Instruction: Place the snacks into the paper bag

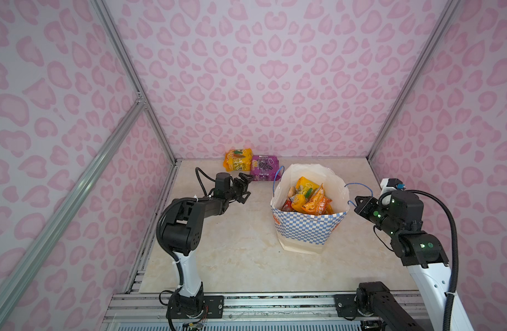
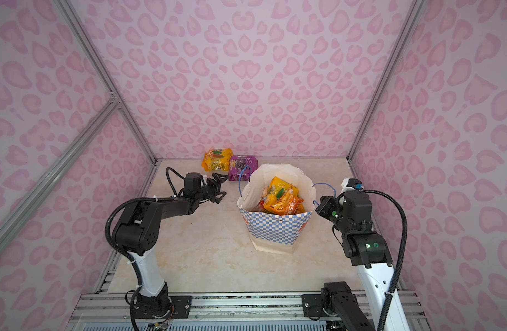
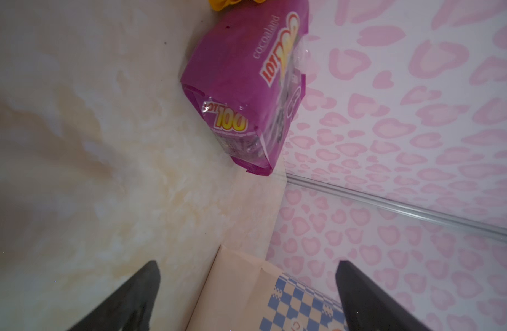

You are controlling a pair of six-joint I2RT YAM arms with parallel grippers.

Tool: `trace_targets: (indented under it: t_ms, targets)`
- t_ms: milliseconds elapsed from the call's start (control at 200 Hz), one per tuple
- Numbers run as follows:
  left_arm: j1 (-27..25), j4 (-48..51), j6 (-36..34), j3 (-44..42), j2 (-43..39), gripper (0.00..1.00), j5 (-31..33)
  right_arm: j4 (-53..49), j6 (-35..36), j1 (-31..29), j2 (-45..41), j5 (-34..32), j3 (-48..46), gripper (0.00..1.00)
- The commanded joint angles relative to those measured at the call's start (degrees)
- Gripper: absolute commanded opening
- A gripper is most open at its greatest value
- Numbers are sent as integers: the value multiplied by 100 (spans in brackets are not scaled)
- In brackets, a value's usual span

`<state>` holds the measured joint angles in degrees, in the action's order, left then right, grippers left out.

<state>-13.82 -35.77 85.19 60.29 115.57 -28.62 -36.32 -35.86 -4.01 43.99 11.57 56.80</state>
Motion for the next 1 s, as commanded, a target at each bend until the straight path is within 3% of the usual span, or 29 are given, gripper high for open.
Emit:
trace_targets:
  t_ms: [0, 235, 625, 995]
  targets:
    - [10, -1754, 1470, 173, 613, 95, 140, 13, -36, -8, -13, -39, -46, 0]
    - [-39, -2846, 2256, 614, 1492, 88, 593, 1, -36, -13, 20, -35, -114, 0]
    - [-118, -3193, 2857, 1151, 2082, 84, 1254, -44, -106, -20, 81, 73, -82, 0]
    - [-148, -3457, 3218, 1817, 2662, 81, 1451, -182, -132, -82, 66, 82, -65, 0]
